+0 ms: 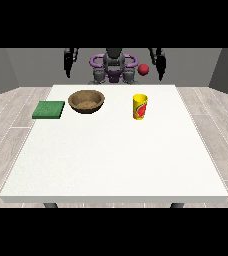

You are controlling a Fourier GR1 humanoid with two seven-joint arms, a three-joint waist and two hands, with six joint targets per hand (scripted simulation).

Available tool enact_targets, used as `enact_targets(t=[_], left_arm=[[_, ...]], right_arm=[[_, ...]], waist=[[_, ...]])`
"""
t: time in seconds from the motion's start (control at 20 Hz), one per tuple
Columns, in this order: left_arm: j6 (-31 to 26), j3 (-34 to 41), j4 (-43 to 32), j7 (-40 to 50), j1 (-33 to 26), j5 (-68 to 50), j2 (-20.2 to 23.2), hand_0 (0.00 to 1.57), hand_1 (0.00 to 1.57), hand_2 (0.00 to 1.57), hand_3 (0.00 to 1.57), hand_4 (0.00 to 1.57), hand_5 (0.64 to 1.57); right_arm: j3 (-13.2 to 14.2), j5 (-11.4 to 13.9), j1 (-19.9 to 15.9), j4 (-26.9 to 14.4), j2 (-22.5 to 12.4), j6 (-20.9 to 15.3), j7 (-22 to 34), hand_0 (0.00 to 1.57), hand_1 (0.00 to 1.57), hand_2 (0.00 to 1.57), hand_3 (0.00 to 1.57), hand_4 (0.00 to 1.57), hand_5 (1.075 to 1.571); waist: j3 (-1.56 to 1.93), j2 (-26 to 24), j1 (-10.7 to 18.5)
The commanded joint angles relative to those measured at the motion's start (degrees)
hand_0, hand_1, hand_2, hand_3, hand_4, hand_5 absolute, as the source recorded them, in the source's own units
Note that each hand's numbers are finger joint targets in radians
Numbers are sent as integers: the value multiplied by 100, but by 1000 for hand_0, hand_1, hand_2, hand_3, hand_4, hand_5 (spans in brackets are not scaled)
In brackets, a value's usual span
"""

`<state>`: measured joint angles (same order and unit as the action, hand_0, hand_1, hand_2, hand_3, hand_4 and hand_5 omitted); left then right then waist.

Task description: Pick the cup and pour the ball into the bowl, then pick the bowl and place it on the pad

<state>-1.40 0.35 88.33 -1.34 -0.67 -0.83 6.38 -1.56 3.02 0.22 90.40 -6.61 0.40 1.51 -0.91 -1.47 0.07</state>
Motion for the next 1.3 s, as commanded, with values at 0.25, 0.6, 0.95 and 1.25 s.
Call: enact_targets(t=[0.25, 0.6, 0.95, 1.25], left_arm=[[-33, 104, 615, 612, 146, -74, 283, 0, 0, 0, 0, 0, 1470], [854, -531, 314, -1095, 70, -152, -628, 0, 0, 0, 0, 0, 1472], [1000, 34, -596, -1689, 1230, 3, -533, 0, 0, 0, 0, 0, 1459], [1262, 296, -1460, -2178, 2149, 158, -514, 0, 0, 0, 0, 0, 1448]], right_arm=[[117, -122, -176, 661, -220, 52, 566, 0, 0, 0, 0, 120, 1563], [1290, -1488, 163, -916, -294, 1110, -1868, 0, 0, 0, 0, 0, 1560], [1329, -1349, -312, -1566, -477, 1514, -2612, 0, 0, 0, 0, 0, 1560], [1395, -1230, -1066, -2244, -448, 1474, -3245, 0, 0, 0, 0, 0, 1551]], waist=[[100, -1604, -3], [93, 86, 28], [92, 705, -244], [93, 1407, -316]])
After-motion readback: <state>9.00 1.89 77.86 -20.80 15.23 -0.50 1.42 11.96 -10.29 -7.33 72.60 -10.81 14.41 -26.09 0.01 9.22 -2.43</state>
